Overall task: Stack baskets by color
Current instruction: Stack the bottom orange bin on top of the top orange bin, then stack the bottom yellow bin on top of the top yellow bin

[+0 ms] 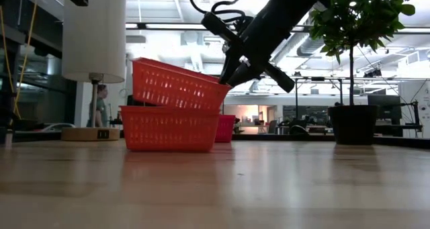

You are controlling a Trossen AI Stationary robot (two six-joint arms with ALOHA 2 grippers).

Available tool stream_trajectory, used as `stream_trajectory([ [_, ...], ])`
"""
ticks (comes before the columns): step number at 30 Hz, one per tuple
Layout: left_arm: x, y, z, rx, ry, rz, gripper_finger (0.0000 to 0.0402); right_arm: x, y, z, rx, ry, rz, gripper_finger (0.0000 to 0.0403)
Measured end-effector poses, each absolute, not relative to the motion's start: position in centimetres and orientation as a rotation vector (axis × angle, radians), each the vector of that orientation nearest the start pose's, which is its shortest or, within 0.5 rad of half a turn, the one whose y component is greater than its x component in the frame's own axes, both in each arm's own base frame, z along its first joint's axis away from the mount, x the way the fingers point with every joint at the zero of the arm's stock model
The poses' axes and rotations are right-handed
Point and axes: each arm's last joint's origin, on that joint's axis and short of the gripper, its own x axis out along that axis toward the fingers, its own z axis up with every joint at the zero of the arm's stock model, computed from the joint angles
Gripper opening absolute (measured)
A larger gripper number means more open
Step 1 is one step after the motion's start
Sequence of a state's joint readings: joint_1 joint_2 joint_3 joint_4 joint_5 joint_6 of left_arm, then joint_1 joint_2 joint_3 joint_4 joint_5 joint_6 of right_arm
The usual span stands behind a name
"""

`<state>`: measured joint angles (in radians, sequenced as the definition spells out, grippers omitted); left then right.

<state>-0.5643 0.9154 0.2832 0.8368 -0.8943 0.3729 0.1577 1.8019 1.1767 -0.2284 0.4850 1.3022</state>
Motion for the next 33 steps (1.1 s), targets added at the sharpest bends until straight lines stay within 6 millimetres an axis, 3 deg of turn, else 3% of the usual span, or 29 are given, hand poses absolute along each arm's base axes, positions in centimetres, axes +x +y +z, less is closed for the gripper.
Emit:
stream_trajectory([
  [6,16.1,-7.5,23.4,0.230,-0.090,0.352,0.0000,37.3,4.5,19.5,0.913,0.486,-0.763,0.0019],
  [15,16.1,-7.5,23.4,0.229,-0.088,0.359,0.0000,37.2,4.5,19.7,0.872,0.482,-0.759,0.0145],
  [21,16.1,-7.5,23.4,0.229,-0.087,0.359,0.0000,36.6,4.4,21.9,0.773,0.467,-0.701,0.0200],
  [27,16.1,-7.5,23.4,0.220,-0.089,0.358,0.0000,33.9,4.8,24.8,0.504,0.592,-0.616,0.0206],
  [33,16.1,-7.5,23.4,0.199,-0.092,0.357,0.0000,30.1,6.1,24.1,0.332,0.942,-0.598,0.0207],
])
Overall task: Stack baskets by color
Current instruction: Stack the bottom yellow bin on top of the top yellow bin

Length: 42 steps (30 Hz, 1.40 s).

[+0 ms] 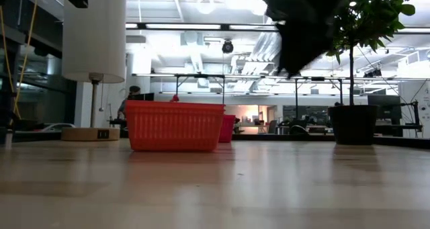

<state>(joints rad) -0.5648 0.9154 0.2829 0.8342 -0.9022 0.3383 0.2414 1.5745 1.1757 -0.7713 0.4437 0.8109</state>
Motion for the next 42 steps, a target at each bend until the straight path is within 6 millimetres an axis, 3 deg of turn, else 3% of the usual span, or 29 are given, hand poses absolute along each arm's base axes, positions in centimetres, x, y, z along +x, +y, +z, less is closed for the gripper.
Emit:
stream_trajectory([
  [4,16.1,-7.5,23.3,0.172,-0.096,0.355,0.0000,28.0,7.6,21.9,0.266,1.102,-0.576,0.0207],
  [11,16.1,-7.5,23.3,0.126,-0.104,0.353,0.0000,25.0,10.7,18.5,0.251,1.352,-0.307,0.0207],
  [17,16.1,-7.5,23.3,0.126,-0.104,0.354,0.0000,23.1,13.7,19.8,0.281,1.529,-0.178,0.0207],
  [21,16.1,-7.5,23.3,0.126,-0.104,0.354,0.0000,21.1,15.4,21.0,0.195,1.633,-0.174,0.0207],
  [29,16.1,-7.5,23.3,0.126,-0.105,0.354,0.0000,17.4,18.8,20.6,0.132,1.758,-0.049,0.0207],
  [38,16.1,-7.5,23.4,0.135,-0.104,0.354,0.0000,16.9,20.4,20.3,0.158,1.715,-0.009,0.0207],
  [42,16.1,-7.5,23.3,0.135,-0.104,0.354,0.0000,16.8,20.7,18.9,0.149,1.743,-0.010,0.0205],
])
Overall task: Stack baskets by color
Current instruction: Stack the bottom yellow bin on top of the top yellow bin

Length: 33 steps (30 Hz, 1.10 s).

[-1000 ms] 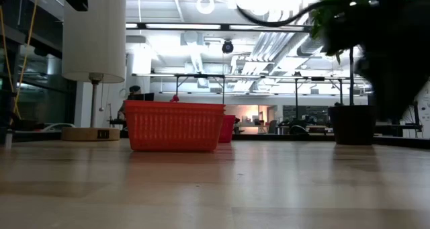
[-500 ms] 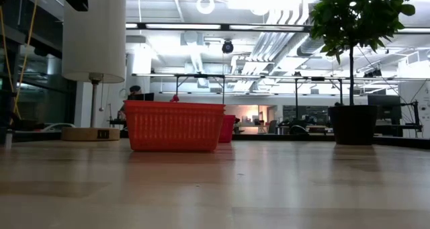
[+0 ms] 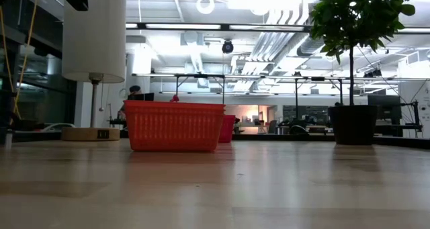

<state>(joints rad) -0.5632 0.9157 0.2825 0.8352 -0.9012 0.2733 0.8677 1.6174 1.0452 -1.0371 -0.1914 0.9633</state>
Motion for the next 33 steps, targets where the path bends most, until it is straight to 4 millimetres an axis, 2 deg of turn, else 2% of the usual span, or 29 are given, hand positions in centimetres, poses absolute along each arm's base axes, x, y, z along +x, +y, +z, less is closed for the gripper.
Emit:
stream_trajectory([
  [4,16.1,-7.5,23.3,0.137,-0.103,0.354,0.0000,16.9,20.9,17.8,0.124,1.775,0.000,0.0204],
  [10,16.1,-7.5,23.3,0.145,-0.102,0.355,0.0000,17.1,20.7,17.7,0.072,1.712,-0.048,0.0192],
  [13,16.1,-7.5,23.3,0.145,-0.102,0.355,0.0000,17.1,20.6,17.7,0.058,1.718,-0.039,0.0149],
  [18,16.1,-7.5,23.3,0.160,-0.099,0.355,0.0000,17.2,20.5,17.7,0.055,1.734,-0.010,0.0027],
  [20,16.1,-7.5,23.3,0.164,-0.098,0.355,0.0000,17.5,20.2,17.7,0.074,1.745,-0.012,0.0012],
  [22,16.1,-7.5,23.3,0.170,-0.097,0.356,0.0000,17.9,19.9,17.7,0.079,1.743,-0.009,0.0020],
  [27,16.1,-7.5,23.3,0.171,-0.097,0.356,0.0000,20.6,17.8,19.0,0.046,1.605,-0.047,0.0005],
  [33,16.1,-7.5,23.3,0.171,-0.097,0.356,0.0000,25.7,12.5,22.3,0.097,1.252,-0.016,0.0003],
])
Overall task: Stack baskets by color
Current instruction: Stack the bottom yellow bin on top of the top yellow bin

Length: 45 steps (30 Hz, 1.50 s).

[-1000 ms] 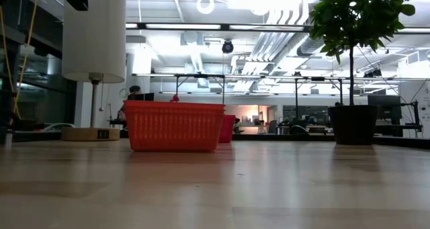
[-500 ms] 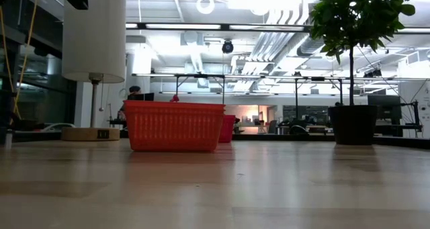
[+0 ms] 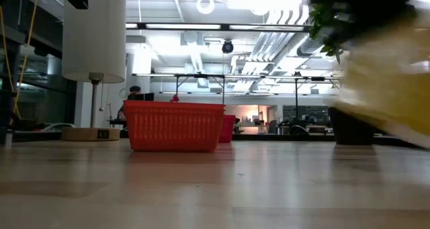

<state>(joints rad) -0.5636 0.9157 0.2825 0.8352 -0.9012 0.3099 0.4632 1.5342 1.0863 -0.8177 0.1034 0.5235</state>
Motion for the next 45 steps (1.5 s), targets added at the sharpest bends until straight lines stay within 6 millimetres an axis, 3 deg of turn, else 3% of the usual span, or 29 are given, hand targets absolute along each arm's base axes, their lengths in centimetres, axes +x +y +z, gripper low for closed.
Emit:
stream_trajectory([
  [6,16.1,-7.5,23.3,0.170,-0.097,0.356,0.0000,29.8,5.6,26.6,0.107,0.818,0.018,0.0001],
  [11,16.1,-7.5,23.3,0.171,-0.096,0.356,0.0000,32.5,0.5,30.1,-0.031,0.633,-0.117,0.0001],
  [18,16.1,-7.5,23.3,0.173,-0.091,0.355,0.0000,37.5,-6.8,33.9,-0.274,0.593,-0.342,0.0001],
  [22,16.1,-7.5,23.2,0.145,-0.092,0.352,0.0000,40.0,-11.9,34.8,-0.346,0.619,-0.406,0.0000],
  [28,16.2,-7.6,22.7,0.116,-0.061,0.344,0.0000,43.2,-17.6,34.0,-0.447,0.694,-0.320,0.0000],
  [34,16.2,-7.6,22.4,0.094,-0.043,0.341,0.0000,45.7,-21.2,32.1,-0.479,0.772,-0.305,0.0000],
  [39,16.2,-7.6,22.4,0.094,-0.044,0.341,0.0000,47.2,-22.5,29.8,-0.499,0.786,-0.285,0.0000],
  [45,16.2,-7.6,22.4,0.097,-0.038,0.341,0.0000,46.9,-22.4,28.5,-0.553,0.878,-0.216,0.0000],
])
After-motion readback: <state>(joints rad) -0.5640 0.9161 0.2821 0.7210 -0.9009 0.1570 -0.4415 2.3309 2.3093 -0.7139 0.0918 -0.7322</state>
